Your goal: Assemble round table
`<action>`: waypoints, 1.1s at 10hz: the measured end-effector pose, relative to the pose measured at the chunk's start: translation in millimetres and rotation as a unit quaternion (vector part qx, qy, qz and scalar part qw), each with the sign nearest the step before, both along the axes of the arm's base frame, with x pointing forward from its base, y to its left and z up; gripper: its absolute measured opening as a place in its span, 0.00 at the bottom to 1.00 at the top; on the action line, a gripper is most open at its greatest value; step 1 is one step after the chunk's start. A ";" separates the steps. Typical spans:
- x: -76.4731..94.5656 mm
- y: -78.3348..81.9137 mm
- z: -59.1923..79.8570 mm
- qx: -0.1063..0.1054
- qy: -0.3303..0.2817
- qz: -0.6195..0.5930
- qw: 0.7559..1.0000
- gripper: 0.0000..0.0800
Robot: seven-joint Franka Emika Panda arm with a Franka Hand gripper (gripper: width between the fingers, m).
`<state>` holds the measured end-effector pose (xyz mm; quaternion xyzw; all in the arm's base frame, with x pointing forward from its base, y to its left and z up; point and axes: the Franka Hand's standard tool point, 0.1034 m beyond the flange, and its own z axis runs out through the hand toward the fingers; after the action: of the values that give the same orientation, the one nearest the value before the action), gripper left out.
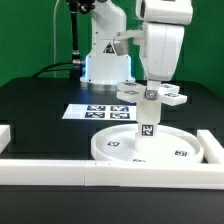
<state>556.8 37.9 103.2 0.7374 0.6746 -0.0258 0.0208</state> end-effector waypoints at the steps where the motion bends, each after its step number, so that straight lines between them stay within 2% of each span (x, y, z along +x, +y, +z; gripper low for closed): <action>1: -0.2 -0.7 -0.2 0.000 0.000 -0.014 1.000 0.55; 5: 0.4 -3.1 -0.4 0.007 -0.011 -0.230 0.973 0.55; 7: -0.3 -2.6 -0.4 0.007 -0.014 -0.325 0.945 0.55; 8: -0.7 -1.6 -0.3 0.010 -0.014 -0.381 0.924 0.55; 11: -0.7 -1.3 -0.6 0.008 -0.019 -0.461 0.887 0.56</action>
Offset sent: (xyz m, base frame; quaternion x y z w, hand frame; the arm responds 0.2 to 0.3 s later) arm -0.0037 -0.0003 -0.0093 0.0199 0.0334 0.2906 0.9561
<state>556.1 36.6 102.6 0.9658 0.2586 -0.0133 0.0131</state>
